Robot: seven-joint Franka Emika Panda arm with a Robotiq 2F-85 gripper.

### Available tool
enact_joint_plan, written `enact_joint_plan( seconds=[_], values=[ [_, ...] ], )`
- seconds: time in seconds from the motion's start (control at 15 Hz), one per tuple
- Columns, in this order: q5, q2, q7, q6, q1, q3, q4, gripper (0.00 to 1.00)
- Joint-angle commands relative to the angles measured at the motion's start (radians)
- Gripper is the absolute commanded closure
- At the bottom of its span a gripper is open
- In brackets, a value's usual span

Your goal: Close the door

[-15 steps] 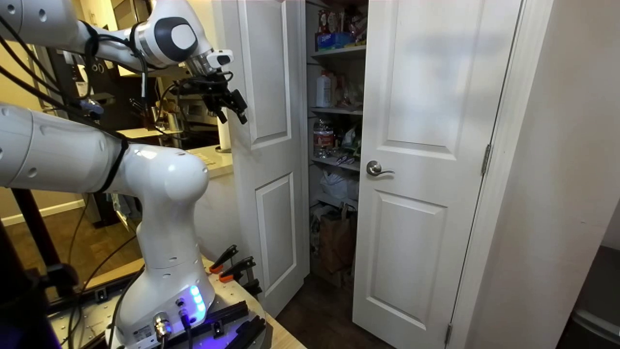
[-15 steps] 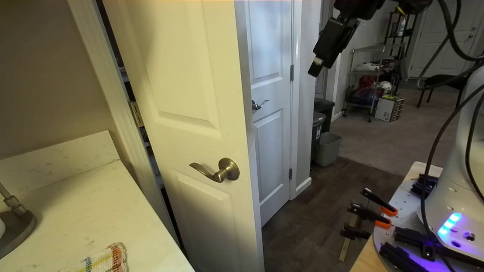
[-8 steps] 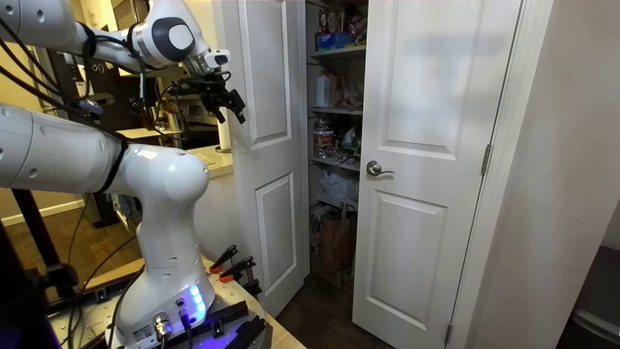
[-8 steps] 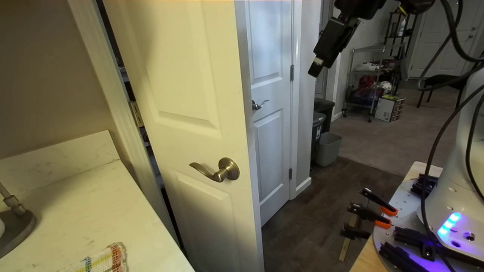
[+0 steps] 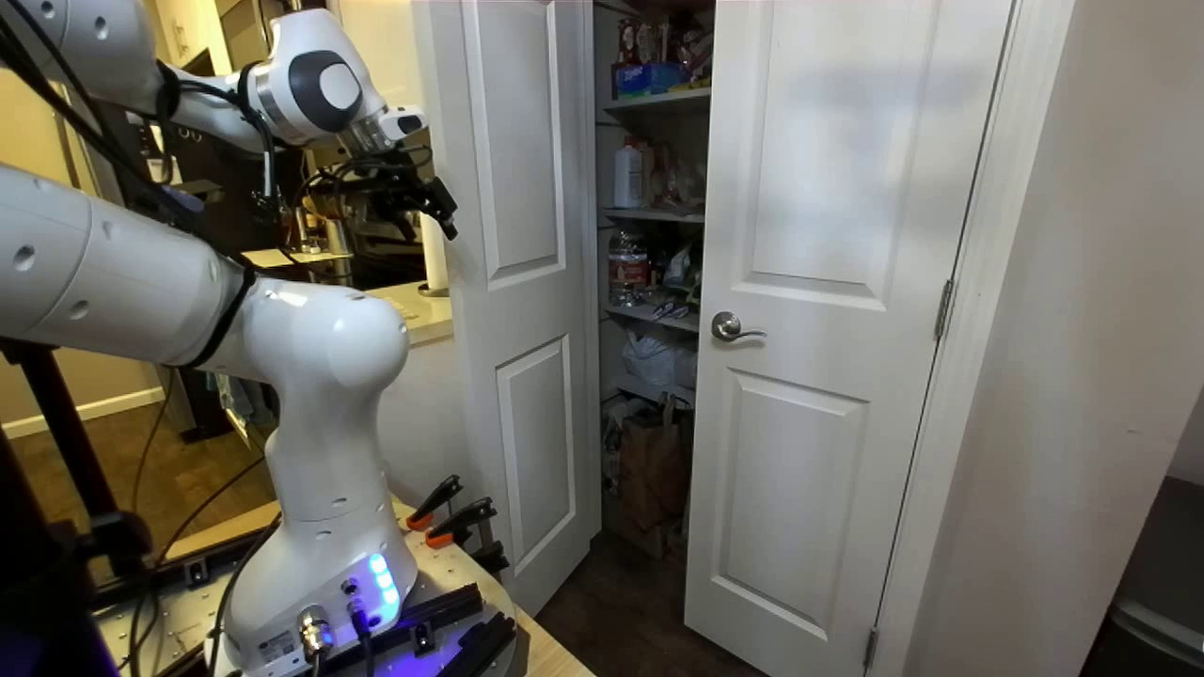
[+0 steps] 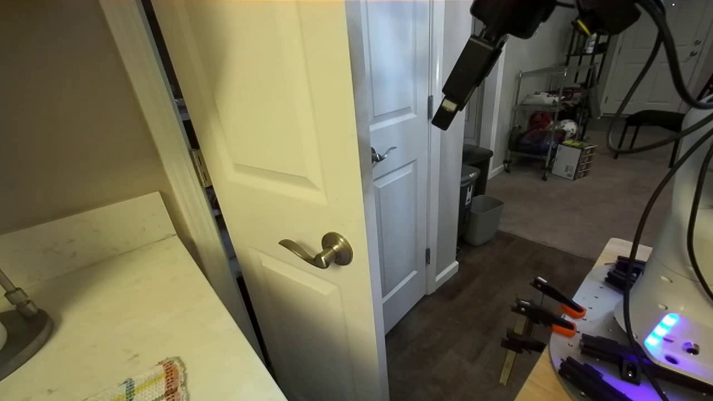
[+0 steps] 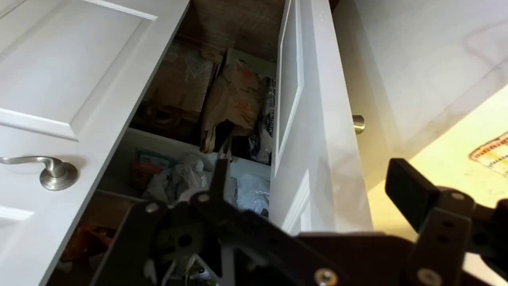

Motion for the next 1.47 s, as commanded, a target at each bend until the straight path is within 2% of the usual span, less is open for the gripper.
enact_joint_plan(
  seconds=[0.0,0.53,1.0,1.4],
  values=[
    [-0.017,0.155,-0.047,0.056,0.002,0.022,0.086,0.00],
    [-0.102,0.338,-0.086,0.058,0.001,0.019,0.240,0.00],
    [-0.127,0.379,-0.060,0.060,-0.004,0.018,0.286,0.00],
    [-0.168,0.389,0.062,0.068,-0.070,0.057,0.331,0.00]
  ],
)
